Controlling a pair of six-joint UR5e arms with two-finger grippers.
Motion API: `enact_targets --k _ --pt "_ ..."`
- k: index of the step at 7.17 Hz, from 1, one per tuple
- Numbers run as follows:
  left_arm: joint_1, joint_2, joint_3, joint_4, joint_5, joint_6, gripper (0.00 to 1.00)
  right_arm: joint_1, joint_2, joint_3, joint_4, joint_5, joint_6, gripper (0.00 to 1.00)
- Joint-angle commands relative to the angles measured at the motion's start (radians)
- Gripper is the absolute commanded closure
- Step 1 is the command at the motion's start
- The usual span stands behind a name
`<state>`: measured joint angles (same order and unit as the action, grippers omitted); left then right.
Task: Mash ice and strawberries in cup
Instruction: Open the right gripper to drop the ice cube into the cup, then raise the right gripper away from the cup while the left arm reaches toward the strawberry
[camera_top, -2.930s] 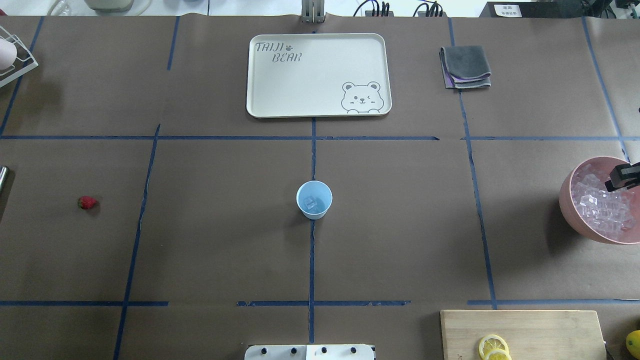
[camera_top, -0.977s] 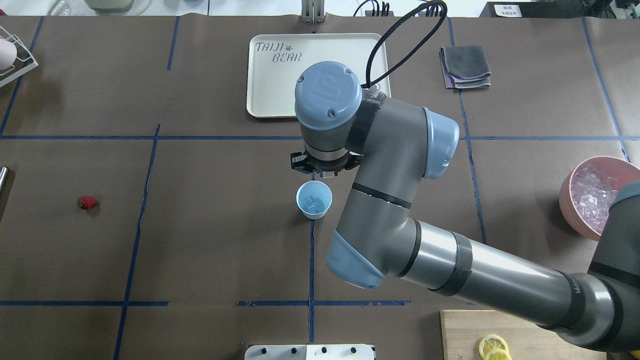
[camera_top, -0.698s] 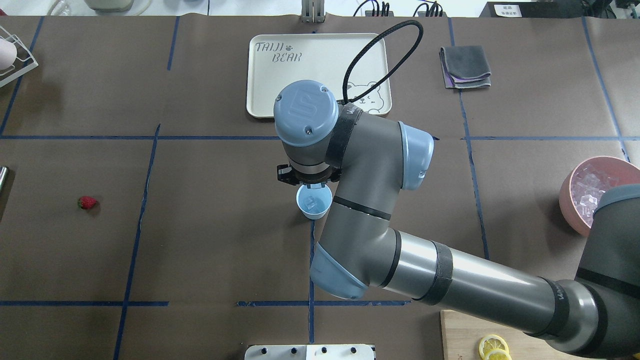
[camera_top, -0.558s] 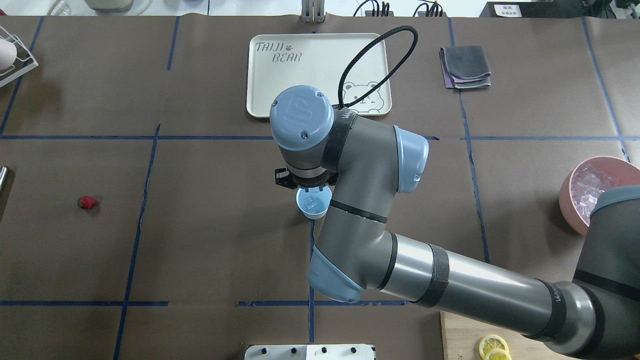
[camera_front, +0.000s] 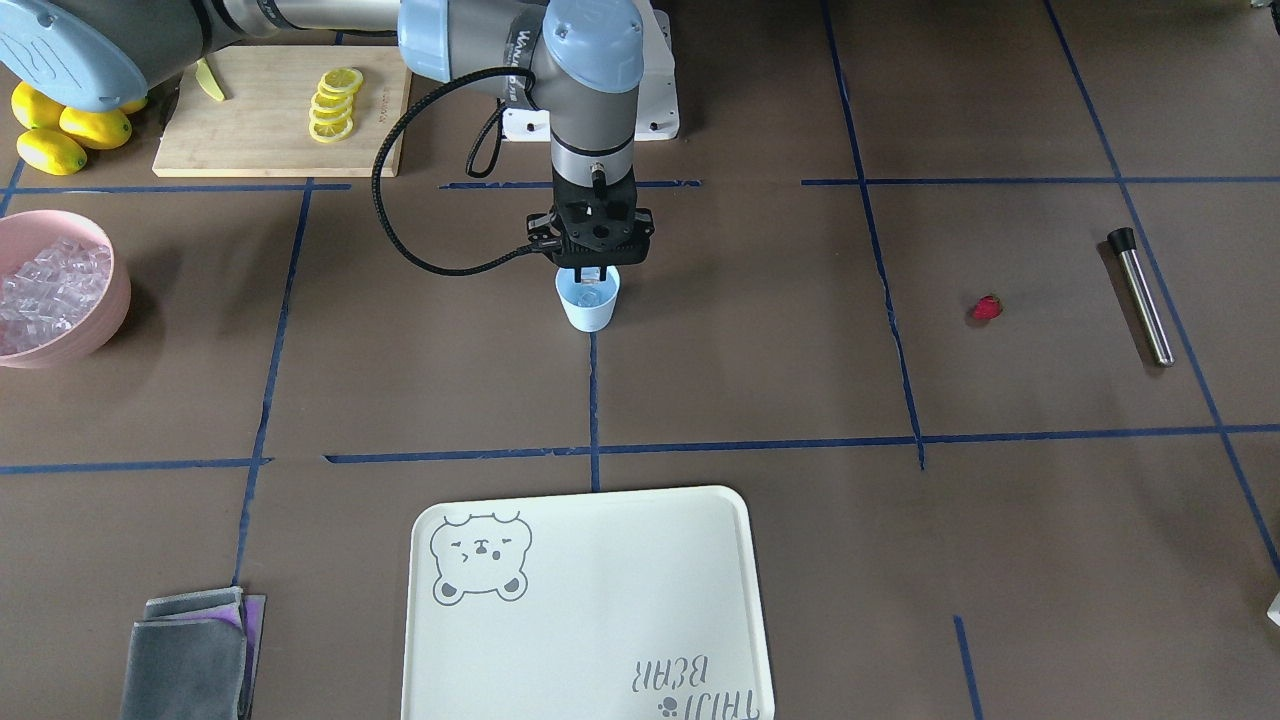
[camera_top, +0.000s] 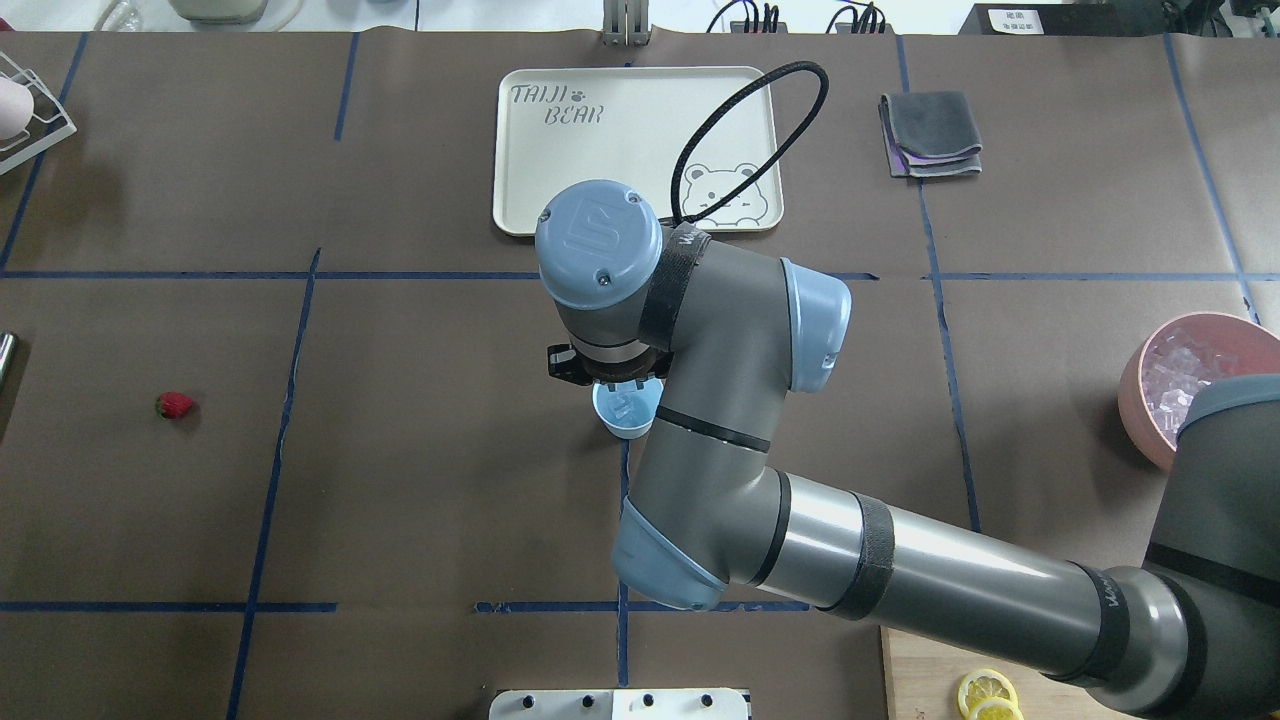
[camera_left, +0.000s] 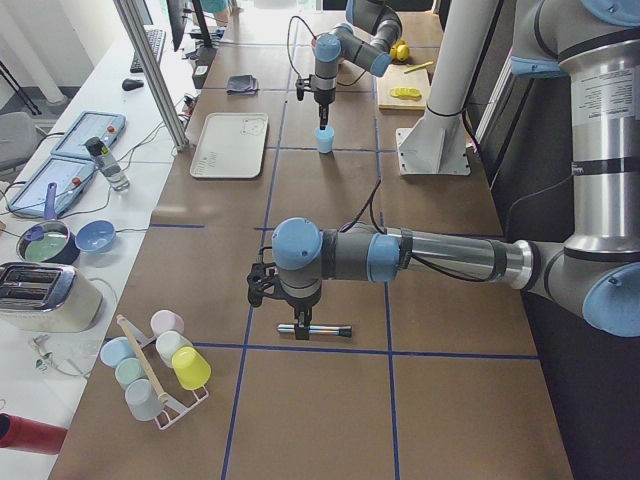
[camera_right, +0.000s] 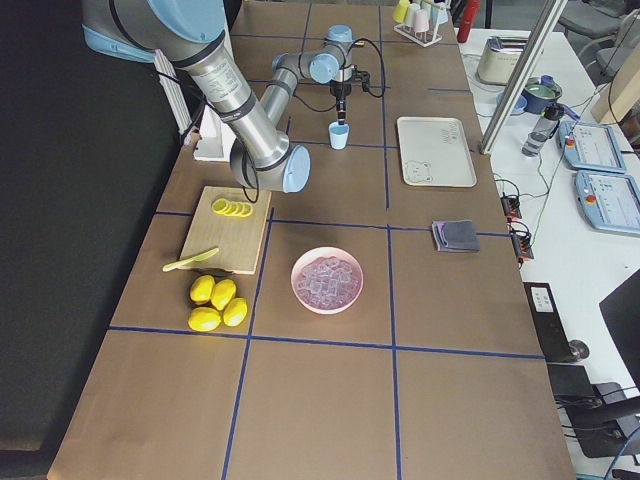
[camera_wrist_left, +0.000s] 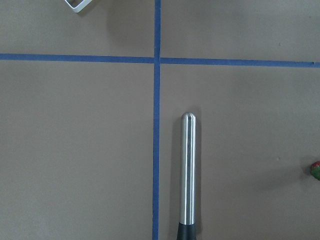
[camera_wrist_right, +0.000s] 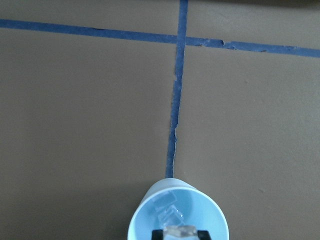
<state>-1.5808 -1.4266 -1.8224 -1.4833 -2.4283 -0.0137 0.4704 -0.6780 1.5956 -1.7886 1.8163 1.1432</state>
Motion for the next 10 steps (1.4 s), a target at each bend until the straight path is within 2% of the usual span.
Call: enact_targets --k 1,2,3,4,6,7,8,10 --pt "-0.001 -0.003 -0.002 0.001 0.000 0.000 0.00 -0.001 0.001 0.004 0.000 0.001 0.001 0.28" --pt "-0.001 -0.008 0.000 0.003 0.000 -0.002 0.00 -0.001 0.001 0.006 0.000 0.001 0.001 0.27" --pt "0.001 -0.009 -0.002 0.003 0.000 -0.002 0.00 -0.001 0.001 0.014 0.000 0.001 0.001 0.18" --pt "0.004 -0.012 -0.015 -0.002 0.009 -0.024 0.00 0.000 0.000 0.027 -0.002 0.000 0.001 0.01" --pt "0.025 -0.018 -0.064 -0.079 0.025 -0.041 0.00 0.046 -0.023 0.097 -0.006 0.004 -0.011 0.01" --pt "0.092 -0.020 -0.096 -0.119 0.026 -0.140 0.00 0.088 -0.078 0.172 -0.008 0.020 -0.020 0.01" --pt "0.208 -0.018 -0.135 -0.180 0.058 -0.328 0.00 0.170 -0.139 0.235 -0.009 0.091 -0.035 0.01" --pt "0.377 0.001 -0.141 -0.367 0.148 -0.597 0.00 0.383 -0.303 0.314 -0.009 0.237 -0.301 0.01"
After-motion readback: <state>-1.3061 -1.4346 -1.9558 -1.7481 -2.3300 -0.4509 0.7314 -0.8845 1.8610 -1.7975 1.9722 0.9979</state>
